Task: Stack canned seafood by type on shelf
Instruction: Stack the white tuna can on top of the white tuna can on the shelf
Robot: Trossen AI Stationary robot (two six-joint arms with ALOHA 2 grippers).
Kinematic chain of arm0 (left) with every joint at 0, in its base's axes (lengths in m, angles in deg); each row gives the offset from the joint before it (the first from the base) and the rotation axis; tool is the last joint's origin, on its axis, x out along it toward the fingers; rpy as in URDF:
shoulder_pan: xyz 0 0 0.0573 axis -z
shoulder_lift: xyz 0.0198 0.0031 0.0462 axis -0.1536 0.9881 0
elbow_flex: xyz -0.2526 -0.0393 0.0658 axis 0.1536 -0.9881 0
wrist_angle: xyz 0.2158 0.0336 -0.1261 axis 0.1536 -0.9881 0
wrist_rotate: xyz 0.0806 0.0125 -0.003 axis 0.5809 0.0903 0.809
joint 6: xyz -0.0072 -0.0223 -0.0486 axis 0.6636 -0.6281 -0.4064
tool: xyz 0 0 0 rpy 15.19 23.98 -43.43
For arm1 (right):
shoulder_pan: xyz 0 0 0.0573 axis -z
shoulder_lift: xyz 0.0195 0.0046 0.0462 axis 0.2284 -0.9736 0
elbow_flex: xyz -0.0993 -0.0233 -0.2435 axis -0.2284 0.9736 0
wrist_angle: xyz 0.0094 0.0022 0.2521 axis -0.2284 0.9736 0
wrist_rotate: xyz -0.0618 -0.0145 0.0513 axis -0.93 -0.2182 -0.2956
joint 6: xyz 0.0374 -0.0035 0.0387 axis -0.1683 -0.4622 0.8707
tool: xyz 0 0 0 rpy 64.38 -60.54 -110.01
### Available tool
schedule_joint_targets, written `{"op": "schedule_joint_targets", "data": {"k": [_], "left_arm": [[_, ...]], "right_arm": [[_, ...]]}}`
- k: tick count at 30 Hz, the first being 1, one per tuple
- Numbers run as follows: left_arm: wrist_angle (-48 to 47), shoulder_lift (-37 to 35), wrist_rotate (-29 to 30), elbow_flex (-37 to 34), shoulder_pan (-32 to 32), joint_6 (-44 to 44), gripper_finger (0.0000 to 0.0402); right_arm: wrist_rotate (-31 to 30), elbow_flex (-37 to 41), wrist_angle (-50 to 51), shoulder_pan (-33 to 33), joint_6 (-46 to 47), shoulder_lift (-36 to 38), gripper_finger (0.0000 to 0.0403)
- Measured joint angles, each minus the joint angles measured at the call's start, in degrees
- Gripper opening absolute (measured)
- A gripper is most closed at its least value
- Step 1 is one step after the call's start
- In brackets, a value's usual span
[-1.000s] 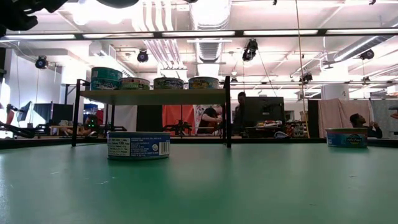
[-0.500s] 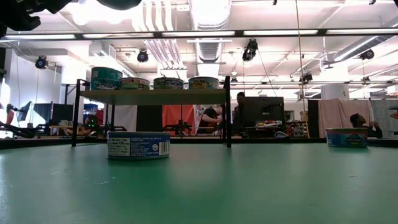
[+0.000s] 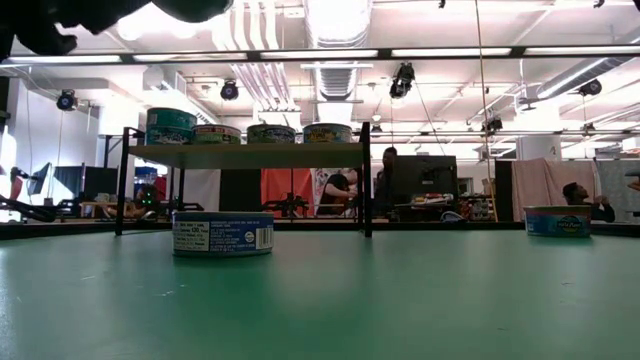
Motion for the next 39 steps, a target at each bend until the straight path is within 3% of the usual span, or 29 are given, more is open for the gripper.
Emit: {"op": "schedule_joint_targets", "data": {"k": [16,25,33,39], "left_arm": [[1.5,0.0,21.4,0.0,0.0,-5.8,0.021],[7.6,-0.2,38.2,1.4,0.0,-3.7,0.021],[7.5,-0.1,47.2,6.1,0.9,0.0,0.021],[6.1,-0.4,48.1,9.5,5.0,2.1,0.021]], "right_arm": [[-19.9,-2.3,11.7,0.5,-8.1,3.1,0.013],[-22.1,-3.8,10.3,5.2,-22.1,3.2,0.013],[-22.1,-3.7,8.7,9.8,-23.5,3.2,0.013],[-19.1,-5.4,7.6,11.7,-25.4,1.6,0.013]]}}
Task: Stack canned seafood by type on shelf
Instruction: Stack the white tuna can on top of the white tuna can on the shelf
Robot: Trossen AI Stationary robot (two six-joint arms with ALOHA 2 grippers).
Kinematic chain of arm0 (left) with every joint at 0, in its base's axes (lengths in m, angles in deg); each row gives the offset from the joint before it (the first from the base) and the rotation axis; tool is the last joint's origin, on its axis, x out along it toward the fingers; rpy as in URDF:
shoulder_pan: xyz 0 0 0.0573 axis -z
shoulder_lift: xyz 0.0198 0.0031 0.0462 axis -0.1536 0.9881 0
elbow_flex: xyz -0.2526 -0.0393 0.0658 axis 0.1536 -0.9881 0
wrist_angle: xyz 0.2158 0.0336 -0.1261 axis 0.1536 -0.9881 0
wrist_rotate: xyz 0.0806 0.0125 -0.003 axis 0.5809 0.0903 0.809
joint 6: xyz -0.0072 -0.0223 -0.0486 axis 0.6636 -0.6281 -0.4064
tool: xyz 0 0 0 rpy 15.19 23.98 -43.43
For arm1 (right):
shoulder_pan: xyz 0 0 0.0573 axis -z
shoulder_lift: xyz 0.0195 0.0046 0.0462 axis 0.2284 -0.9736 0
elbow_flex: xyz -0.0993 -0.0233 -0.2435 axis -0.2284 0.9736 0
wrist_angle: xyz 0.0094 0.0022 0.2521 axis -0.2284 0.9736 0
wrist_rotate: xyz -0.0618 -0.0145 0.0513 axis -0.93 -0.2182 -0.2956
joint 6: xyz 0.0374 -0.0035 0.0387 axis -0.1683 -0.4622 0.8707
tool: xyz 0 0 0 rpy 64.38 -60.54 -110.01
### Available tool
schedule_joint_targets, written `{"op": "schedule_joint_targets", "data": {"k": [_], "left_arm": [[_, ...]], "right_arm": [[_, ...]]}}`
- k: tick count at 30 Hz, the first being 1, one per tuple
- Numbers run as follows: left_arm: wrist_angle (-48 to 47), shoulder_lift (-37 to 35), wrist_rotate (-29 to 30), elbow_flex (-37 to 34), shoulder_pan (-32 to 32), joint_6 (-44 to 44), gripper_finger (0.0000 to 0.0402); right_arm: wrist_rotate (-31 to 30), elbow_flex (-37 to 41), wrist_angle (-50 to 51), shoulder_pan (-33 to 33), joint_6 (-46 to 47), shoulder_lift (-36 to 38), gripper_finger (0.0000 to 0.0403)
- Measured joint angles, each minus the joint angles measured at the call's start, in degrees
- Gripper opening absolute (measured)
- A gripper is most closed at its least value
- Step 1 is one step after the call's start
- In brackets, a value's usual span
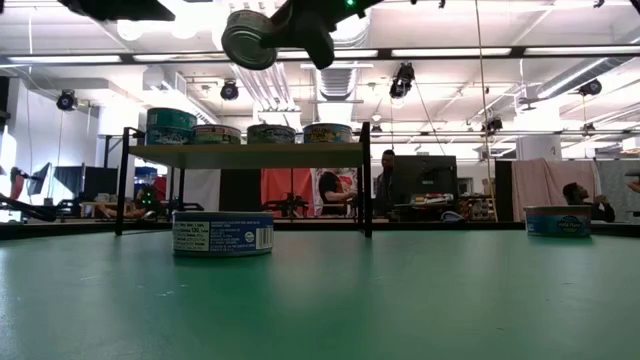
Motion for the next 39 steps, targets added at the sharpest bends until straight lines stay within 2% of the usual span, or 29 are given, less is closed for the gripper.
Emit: {"op": "schedule_joint_targets", "data": {"k": [10,20,28,39], "left_arm": [[-0.3,-0.9,0.2,2.3,5.1,0.5,0.021],[-0.3,-4.5,-1.5,4.9,5.4,5.2,0.021],[-0.3,-10.4,-2.2,4.9,5.2,6.5,0.021],[-2.5,-15.3,-2.9,4.8,5.2,6.6,0.0211]], "right_arm": [[0.2,-5.3,-0.2,2.3,-5.4,-6.2,0.013],[0.0,-10.2,-1.3,4.7,-11.4,-11.5,0.013],[3.0,-12.9,-1.3,5.6,-12.3,-14.9,0.013],[2.9,-18.8,-0.8,6.9,-12.5,-20.6,0.013]]}}
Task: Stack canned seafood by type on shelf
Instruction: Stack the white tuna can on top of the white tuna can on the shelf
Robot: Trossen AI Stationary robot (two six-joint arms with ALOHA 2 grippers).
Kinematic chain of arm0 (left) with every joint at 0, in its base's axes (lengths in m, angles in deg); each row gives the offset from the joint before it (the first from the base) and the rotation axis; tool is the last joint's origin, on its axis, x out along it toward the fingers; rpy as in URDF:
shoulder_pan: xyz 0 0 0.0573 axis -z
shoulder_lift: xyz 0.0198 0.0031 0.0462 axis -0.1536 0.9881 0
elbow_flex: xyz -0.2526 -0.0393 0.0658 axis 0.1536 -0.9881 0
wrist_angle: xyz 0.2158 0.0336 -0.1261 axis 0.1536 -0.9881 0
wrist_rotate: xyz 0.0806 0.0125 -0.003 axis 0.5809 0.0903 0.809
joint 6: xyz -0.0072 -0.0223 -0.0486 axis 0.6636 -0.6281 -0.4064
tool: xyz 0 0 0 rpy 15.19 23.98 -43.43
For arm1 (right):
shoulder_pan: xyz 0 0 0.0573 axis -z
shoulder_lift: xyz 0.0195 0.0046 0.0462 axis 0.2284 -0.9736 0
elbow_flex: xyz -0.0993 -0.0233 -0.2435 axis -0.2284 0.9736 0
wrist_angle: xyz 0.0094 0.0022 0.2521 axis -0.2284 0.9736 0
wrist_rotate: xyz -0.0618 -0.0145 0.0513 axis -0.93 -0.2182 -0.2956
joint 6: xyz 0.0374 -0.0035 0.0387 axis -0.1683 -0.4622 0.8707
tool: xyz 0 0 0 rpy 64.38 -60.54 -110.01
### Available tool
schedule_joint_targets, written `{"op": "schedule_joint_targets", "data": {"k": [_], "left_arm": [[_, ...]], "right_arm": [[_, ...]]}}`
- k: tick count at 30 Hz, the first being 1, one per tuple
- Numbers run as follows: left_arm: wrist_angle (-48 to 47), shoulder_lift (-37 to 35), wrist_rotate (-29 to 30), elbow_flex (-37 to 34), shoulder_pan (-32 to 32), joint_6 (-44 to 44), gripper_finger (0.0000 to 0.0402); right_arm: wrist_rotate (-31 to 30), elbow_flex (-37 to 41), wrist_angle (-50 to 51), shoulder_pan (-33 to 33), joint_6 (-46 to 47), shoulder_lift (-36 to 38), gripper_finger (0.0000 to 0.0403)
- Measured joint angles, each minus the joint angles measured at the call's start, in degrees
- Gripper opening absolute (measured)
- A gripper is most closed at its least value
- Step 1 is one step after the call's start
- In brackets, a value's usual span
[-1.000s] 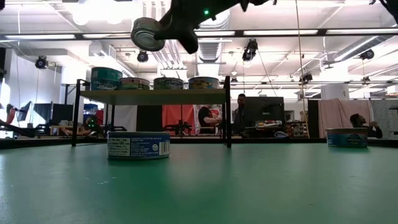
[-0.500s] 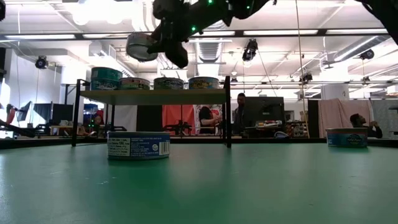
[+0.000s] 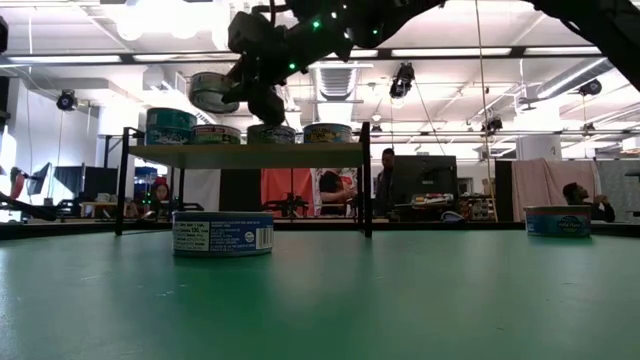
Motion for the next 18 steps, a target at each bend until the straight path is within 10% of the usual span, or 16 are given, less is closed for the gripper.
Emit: {"op": "schedule_joint_targets", "data": {"k": [18], "left_arm": [[-1.7,-0.7,0.0,0.0,0.0,0.1,0.0211]], "right_arm": [[0.0,-0.1,2.9,1.2,1.2,-1.0,0.013]]}}
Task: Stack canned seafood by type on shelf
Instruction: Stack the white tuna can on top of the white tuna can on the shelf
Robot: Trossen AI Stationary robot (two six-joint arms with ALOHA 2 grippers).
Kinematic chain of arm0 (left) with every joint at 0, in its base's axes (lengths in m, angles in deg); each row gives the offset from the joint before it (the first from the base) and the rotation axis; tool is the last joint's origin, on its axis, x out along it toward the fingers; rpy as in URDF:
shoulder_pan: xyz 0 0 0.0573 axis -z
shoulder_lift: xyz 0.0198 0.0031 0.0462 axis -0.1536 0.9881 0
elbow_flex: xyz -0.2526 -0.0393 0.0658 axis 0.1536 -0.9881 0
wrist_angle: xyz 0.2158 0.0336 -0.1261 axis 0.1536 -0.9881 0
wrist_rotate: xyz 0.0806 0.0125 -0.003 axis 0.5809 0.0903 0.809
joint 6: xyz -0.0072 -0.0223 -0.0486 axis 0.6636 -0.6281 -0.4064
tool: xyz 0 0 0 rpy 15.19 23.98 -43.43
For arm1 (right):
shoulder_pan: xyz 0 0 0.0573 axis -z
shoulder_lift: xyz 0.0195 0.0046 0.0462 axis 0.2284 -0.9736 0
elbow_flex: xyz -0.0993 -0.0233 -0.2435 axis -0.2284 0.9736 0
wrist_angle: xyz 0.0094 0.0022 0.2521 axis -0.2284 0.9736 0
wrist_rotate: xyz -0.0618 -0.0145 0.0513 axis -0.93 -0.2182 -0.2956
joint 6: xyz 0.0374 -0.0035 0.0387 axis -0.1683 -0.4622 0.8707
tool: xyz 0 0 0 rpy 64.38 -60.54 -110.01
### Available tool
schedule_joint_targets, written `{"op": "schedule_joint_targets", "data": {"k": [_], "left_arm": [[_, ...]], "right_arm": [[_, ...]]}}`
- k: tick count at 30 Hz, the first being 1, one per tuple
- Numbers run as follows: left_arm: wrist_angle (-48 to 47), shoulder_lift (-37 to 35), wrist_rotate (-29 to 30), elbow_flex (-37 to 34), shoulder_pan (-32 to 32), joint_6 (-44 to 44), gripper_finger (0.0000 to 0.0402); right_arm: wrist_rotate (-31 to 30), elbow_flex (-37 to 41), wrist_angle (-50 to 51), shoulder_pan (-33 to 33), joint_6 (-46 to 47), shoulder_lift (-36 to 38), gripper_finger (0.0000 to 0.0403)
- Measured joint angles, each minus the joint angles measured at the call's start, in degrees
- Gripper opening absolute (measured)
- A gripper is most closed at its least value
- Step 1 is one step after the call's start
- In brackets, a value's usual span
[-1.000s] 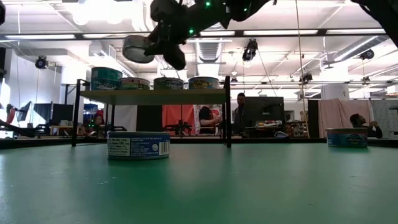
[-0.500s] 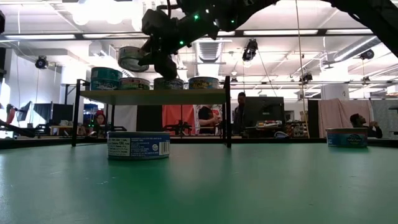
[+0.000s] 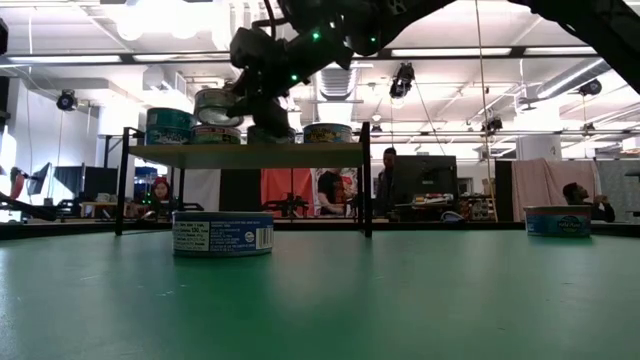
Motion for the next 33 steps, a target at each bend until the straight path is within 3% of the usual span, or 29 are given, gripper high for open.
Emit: {"op": "schedule_joint_targets", "data": {"k": [22,33], "left_arm": [[-0.6,0.1,0.0,-0.3,0.0,0.0,0.021],[-0.7,0.1,0.0,-0.3,0.0,0.0,0.021]], "right_arm": [[0.5,0.0,3.1,0.3,-0.1,0.0,0.013],[0.5,0.1,2.9,0.4,-0.3,0.0,0.0195]]}}
